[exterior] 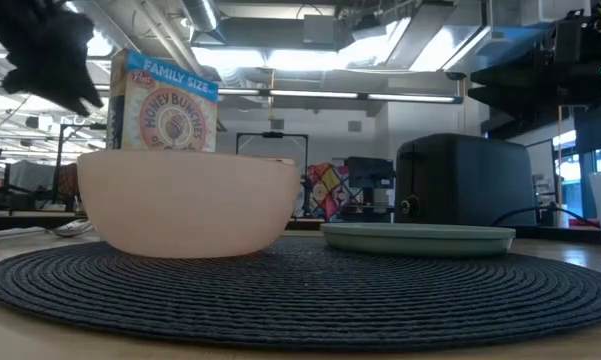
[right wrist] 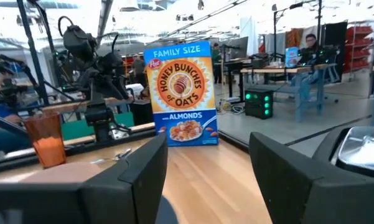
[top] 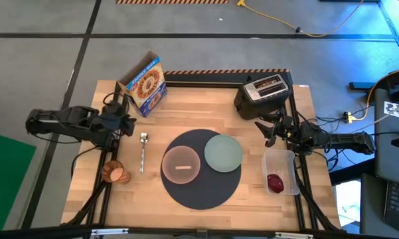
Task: Arrange a breakfast setting
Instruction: Pour the cereal from the box into the orange bowl
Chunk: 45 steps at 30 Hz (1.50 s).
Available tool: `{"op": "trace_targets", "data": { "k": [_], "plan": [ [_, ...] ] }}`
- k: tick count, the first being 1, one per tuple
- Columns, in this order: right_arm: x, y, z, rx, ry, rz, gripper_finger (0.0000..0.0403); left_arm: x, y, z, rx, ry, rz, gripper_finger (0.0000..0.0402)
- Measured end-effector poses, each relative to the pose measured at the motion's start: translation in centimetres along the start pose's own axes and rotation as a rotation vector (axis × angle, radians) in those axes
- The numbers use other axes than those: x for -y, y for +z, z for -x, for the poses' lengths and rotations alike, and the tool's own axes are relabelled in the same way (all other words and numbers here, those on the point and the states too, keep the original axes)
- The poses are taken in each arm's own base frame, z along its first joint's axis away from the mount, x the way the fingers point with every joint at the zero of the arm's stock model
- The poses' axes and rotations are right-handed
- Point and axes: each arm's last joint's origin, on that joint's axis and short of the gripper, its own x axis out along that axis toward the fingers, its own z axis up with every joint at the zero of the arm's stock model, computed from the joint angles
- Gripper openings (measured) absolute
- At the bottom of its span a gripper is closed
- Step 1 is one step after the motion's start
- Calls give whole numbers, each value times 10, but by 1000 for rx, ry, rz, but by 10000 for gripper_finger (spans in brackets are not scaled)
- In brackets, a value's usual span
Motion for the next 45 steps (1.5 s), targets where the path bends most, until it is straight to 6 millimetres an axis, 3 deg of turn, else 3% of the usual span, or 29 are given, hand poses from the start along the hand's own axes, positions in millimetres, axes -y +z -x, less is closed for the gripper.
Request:
{"op": "trace_targets", "data": {
  "k": [6, 17, 25, 37, 45],
  "plan": [
    [1, 2, 0, 17, -21, 38, 216, -1, 0, -6, 95, 191, -20, 183],
    [3, -4, 0, -41, -101, 59, 216, 12, 5, -13, 165, 229, -21, 285],
    [1, -8, 0, -77, -5, 74, 219, 12, 6, -16, 170, 256, 5, 341],
    [1, -11, 1, -113, -25, 65, 334, 13, 6, -24, 185, 267, 83, 353],
    [2, -11, 1, -112, -35, 59, 348, 10, -19, -52, 177, 291, 36, 361]
  ]
}}
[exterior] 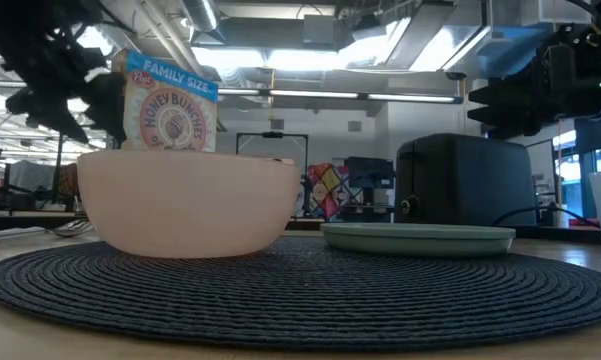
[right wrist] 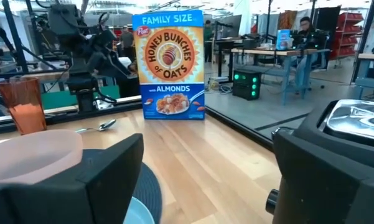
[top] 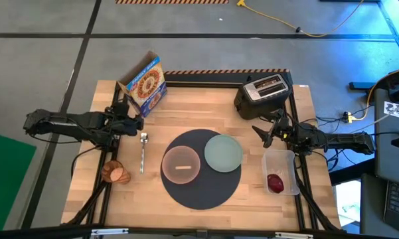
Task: Arrange a breakfast setting
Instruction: Pour the cereal from the box into the orange bowl
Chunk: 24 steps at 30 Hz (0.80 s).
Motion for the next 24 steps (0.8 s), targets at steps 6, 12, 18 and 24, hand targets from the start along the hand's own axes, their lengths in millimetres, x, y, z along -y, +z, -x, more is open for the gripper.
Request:
{"op": "trace_targets", "data": {
  "k": [6, 12, 18, 24],
  "plan": [
    [0, 0, 0, 2, 2, -5, 348, -3, -10, -7, 34, 44, -3, 361],
    [0, 2, 0, 16, 1, -11, 348, 0, -15, -14, 128, 61, -37, 361],
    [0, 3, 0, 28, 1, -4, 348, -4, -25, -27, 173, 135, -45, 361],
    [0, 3, 0, 28, 3, -4, 348, -6, -30, -41, 184, 183, -46, 361]
  ]
}}
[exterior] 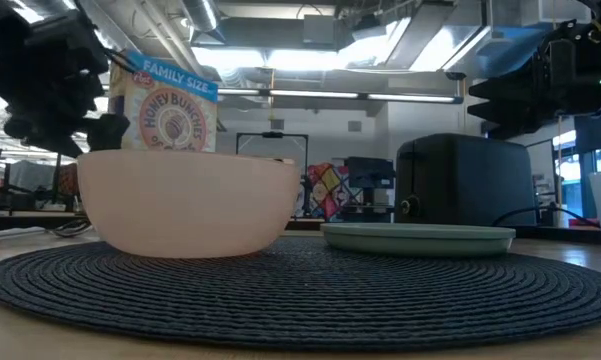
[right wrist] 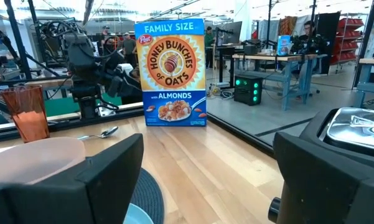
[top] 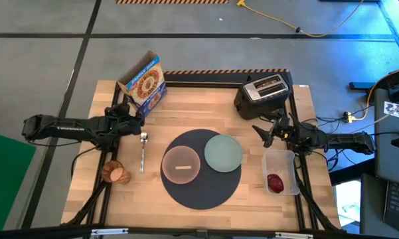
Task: Arrange a breakfast setting
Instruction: Pour the cereal from the box into the orange bowl
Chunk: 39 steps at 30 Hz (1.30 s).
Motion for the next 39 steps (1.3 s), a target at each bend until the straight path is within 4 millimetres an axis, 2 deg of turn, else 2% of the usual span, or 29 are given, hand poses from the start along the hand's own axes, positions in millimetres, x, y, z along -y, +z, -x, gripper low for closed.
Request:
{"op": "trace_targets", "data": {
  "k": [8, 23, 33, 39],
  "plan": [
    [0, 0, 0, -1, 9, 1, 348, 7, 15, -11, 12, -23, -45, 361],
    [-1, -2, 0, -18, 27, 8, 348, -2, 41, -41, -31, -144, -42, 360],
    [-1, -1, 0, -15, 35, -1, 348, -10, 46, -49, -32, -171, -42, 287],
    [-2, 1, 0, 10, 71, -34, 348, -11, 49, -53, -21, -179, -27, 275]
  ]
}}
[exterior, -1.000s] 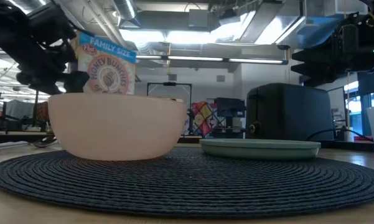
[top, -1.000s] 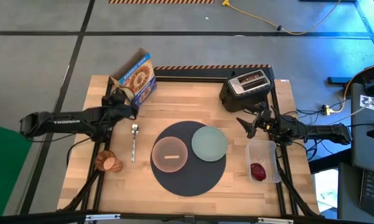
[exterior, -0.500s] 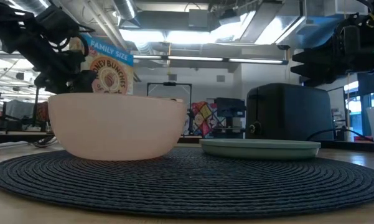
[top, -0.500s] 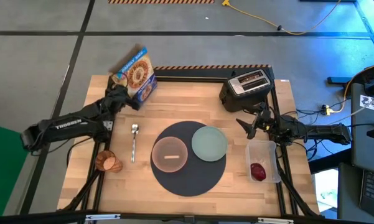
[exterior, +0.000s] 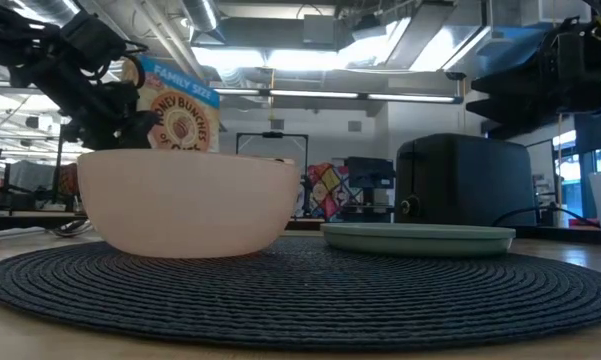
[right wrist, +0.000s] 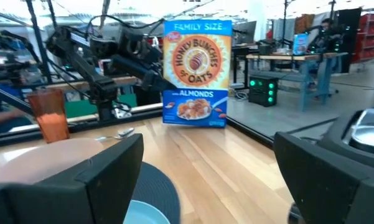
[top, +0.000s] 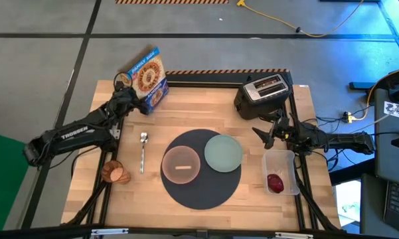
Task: Arrange a breakfast setting
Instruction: Pour the cereal from the box into the orange bowl
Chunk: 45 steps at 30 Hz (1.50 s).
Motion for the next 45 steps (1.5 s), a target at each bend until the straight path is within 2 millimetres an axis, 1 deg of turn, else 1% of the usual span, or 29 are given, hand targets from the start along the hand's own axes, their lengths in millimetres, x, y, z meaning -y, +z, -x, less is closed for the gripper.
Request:
{"op": "trace_targets", "data": {
  "k": [11, 13, 20, 24, 30, 33, 36, 39, 42, 45],
  "plan": [
    [-2, 7, 0, 65, 48, -56, 348, 4, -4, -8, -53, -29, -68, 271],
    [-2, 8, 0, 75, 49, -71, 348, 4, -4, -8, -56, -37, -71, 263],
    [-2, 9, 0, 88, 51, -100, 348, 5, -3, -7, -53, -64, -67, 215],
    [-3, 9, 1, 87, 84, -128, 348, 6, 0, -6, -26, -96, -61, 199],
    [-3, 9, 0, 80, 106, -153, 348, 5, 4, 1, 29, -147, -61, 194],
    [-3, 11, 0, 104, 106, -106, 348, 6, 7, 7, 74, -202, -91, 194],
    [-3, 15, 1, 150, 110, -52, 348, 9, 9, 15, 112, -274, -118, 194],
    [-4, 21, 2, 182, 112, -52, 348, 12, 11, 24, 153, -362, -126, 194],
    [-4, 26, 0, 177, 114, -51, 348, 16, 12, 33, 196, -460, -150, 194],
    [-7, 29, -6, 127, 117, -44, 348, 20, 13, 41, 236, -559, -177, 194]
  ]
}}
